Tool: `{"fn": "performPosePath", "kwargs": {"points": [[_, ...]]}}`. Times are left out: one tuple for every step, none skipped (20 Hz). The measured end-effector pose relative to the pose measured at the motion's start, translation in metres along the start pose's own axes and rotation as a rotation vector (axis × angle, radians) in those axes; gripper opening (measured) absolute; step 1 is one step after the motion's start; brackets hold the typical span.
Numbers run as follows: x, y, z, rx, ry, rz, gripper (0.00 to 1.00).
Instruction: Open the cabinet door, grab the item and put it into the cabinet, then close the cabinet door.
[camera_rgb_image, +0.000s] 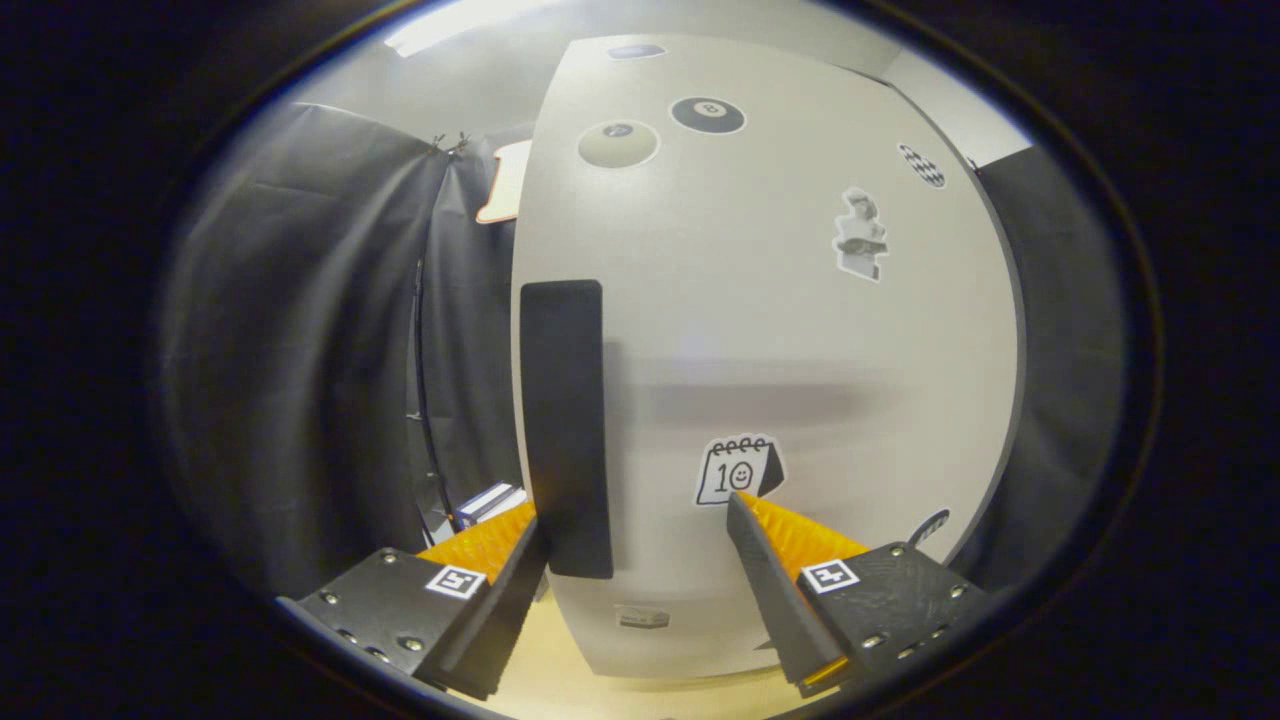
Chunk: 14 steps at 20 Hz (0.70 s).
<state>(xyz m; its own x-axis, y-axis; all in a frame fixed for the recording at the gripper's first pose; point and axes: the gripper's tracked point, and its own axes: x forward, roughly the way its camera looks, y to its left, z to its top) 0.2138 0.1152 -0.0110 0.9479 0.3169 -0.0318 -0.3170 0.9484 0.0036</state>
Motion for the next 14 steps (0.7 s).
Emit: {"fn": "performPosePath", "kwargs": {"points": [[0.0,0.001,0.0,0.006,-0.004,-0.007,0.99],[0.001,0.003,-0.002,0.008,-0.005,-0.012,0.99],[0.002,0.004,-0.001,0.01,-0.01,-0.017,1.0],[0.004,0.004,-0.002,0.011,-0.011,-0.025,1.0],[0.005,0.005,-0.002,0.013,-0.017,-0.034,1.0],[0.008,0.006,-0.003,0.015,-0.02,-0.045,1.0],[0.01,0.006,-0.003,0.016,-0.023,-0.053,1.0],[0.013,0.006,-0.003,0.016,-0.024,-0.062,1.0],[0.015,0.006,-0.002,0.014,-0.027,-0.07,1.0],[0.017,0.005,-0.002,0.013,-0.029,-0.077,1.0],[0.016,0.005,-0.001,0.015,-0.038,-0.081,1.0],[0.017,0.006,-0.002,0.015,-0.034,-0.082,1.0],[0.017,0.005,0.0,0.015,-0.042,-0.083,1.0],[0.018,0.005,-0.001,0.019,-0.034,-0.082,1.0]]}}
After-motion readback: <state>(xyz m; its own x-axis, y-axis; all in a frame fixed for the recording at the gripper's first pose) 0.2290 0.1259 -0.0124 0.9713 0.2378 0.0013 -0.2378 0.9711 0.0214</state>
